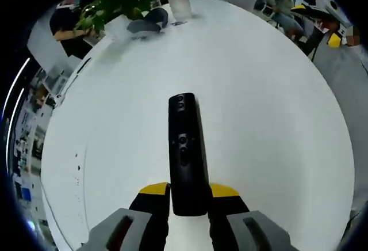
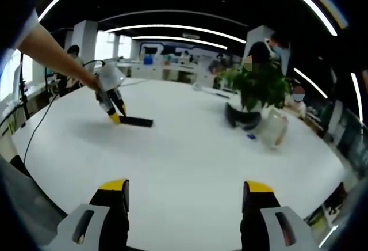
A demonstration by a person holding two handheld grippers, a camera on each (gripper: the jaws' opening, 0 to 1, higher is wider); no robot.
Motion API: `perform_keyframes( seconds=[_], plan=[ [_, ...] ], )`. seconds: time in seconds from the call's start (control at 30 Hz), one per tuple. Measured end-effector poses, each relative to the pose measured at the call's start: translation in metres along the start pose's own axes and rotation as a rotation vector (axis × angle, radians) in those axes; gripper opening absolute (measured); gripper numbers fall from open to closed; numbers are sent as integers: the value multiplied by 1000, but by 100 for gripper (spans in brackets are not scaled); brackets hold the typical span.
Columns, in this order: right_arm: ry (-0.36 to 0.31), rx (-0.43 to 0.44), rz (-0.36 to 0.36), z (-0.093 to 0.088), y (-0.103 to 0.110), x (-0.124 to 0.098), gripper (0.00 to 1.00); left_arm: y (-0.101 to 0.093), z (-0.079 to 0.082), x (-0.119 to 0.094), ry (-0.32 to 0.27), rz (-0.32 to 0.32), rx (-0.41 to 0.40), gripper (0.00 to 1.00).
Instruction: Press the specified remote control buttons in sequence, fully releasing each button before pressing the next.
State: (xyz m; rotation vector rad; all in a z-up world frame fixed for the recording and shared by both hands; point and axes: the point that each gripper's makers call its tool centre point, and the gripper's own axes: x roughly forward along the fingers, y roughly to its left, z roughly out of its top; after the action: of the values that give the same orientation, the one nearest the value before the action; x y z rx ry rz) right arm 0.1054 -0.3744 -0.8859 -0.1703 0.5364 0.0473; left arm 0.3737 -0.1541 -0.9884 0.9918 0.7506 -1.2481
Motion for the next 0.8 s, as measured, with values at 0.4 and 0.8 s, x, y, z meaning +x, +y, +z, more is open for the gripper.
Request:
perform_keyframes(
  seconds=[0.4,0.8],
  plan=[
    [-14,0,7,2,2,-1,80,5,-6,-15,-102,282,-249,52],
    [-21,1,6,3,2,-3,80,-25,-16,-57,-305,385,-499,76]
  ],
)
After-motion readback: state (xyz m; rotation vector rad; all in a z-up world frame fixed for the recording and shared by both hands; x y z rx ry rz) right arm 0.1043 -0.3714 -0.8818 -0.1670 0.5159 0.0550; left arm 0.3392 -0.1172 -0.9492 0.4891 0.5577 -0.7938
